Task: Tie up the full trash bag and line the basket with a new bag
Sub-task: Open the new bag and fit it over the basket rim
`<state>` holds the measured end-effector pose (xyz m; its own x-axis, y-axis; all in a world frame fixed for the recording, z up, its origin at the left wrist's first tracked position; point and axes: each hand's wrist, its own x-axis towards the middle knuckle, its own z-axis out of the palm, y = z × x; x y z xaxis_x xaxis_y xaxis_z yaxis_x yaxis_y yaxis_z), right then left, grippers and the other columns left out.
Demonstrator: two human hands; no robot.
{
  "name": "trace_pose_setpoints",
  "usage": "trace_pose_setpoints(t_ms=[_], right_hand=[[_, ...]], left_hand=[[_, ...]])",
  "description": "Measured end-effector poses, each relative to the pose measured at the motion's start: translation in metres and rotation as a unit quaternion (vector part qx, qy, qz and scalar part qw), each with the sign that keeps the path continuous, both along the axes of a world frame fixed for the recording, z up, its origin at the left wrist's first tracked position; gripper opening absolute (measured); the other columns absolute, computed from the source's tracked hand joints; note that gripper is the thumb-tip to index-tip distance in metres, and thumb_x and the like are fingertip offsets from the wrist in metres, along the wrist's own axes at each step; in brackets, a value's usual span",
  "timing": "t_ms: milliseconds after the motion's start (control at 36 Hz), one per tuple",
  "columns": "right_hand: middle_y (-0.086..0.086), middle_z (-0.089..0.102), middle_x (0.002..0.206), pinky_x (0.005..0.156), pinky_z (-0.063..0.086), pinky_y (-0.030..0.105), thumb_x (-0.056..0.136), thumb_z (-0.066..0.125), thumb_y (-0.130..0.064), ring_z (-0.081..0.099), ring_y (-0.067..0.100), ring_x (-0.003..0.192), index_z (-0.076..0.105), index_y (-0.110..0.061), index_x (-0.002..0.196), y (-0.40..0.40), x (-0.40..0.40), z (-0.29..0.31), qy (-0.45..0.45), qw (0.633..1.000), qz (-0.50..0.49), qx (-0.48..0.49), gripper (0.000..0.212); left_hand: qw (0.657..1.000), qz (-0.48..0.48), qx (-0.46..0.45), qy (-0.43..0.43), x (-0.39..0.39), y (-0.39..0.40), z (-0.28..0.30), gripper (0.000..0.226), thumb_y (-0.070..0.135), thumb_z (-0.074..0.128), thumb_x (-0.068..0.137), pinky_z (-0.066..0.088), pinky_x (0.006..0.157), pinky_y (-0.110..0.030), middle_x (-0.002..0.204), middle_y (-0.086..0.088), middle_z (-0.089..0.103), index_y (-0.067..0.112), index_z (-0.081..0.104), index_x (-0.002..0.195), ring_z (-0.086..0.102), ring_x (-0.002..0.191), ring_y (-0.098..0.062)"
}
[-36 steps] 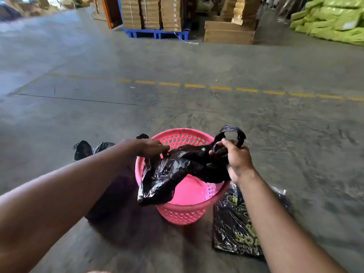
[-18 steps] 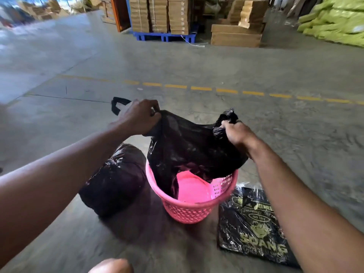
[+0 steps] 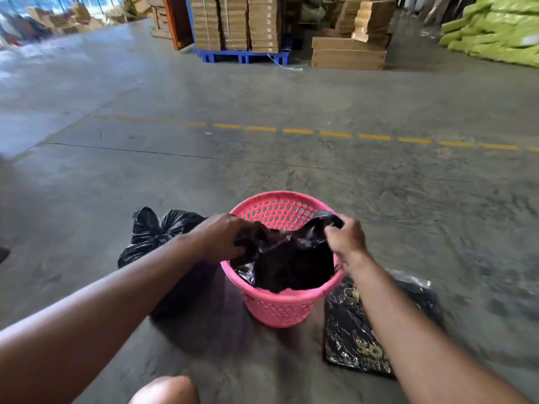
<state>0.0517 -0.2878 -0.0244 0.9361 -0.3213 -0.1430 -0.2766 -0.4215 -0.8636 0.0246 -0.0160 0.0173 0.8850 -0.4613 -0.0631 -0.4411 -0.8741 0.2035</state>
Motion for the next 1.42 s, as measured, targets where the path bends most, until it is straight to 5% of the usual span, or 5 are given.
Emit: trace_pose_setpoints(t_ms=[222,389,639,889,1417], right_hand=[[0.021,0.064,0.115,0.084,0.057,0.049,0.071,0.071,0.009,0.068,0.037,0.091,0.052,-0.035,0.118,-0.096,-0.003,0.059,-0.08,0.954,0.29,0.006,0.067],[-0.004,0.065,0.107,0.085,0.044,0.014,0.077,0.045,0.013,0.059,0.015,0.093,0.077,-0.029,0.105,-0.105,-0.019,0.086,0.025,0.868,0.483,-0.112,0.059],[-0.023,0.057,0.057,0.053,0.035,0.006,0.074,0.077,-0.023,0.061,-0.002,0.058,0.08,-0.023,0.08,-0.093,-0.016,0.064,-0.084,0.886,0.297,-0.345,0.006],[0.004,0.072,0.093,0.073,0.057,0.043,0.041,0.072,-0.081,0.07,0.03,0.089,0.036,-0.036,0.129,-0.118,-0.023,0.021,-0.027,0.841,0.302,-0.449,0.106],[0.004,0.069,0.086,0.073,0.049,0.031,0.073,0.079,-0.028,0.065,0.026,0.079,0.06,-0.028,0.118,-0.128,-0.018,-0.072,0.056,0.942,0.256,-0.209,0.049]], left_hand=[[0.993,0.061,0.022,0.097,-0.016,0.036,0.038,0.017,0.066,0.044,0.095,0.047,0.076,-0.026,0.089,0.045,0.062,0.063,0.061,0.097,0.063,0.087,0.001],[0.974,0.113,0.041,0.191,-0.019,0.045,0.038,0.05,0.062,0.034,0.099,0.049,0.086,-0.031,0.121,-0.002,0.065,0.029,0.064,0.123,0.06,0.097,-0.014],[0.969,0.216,0.067,-0.1,-0.028,0.05,-0.001,0.051,0.071,0.058,0.068,0.058,0.075,-0.04,0.098,0.008,0.076,0.043,0.062,0.11,0.074,0.088,-0.027],[0.967,0.145,0.103,-0.183,-0.05,0.058,-0.03,0.1,0.075,0.073,0.053,0.041,0.099,-0.051,0.135,-0.017,0.045,0.028,0.052,0.139,0.047,0.12,-0.04],[0.973,0.177,-0.14,-0.037,-0.036,0.06,-0.091,0.078,0.022,0.076,0.072,0.048,0.095,-0.031,0.129,0.003,0.048,0.03,0.042,0.141,0.058,0.11,-0.015]])
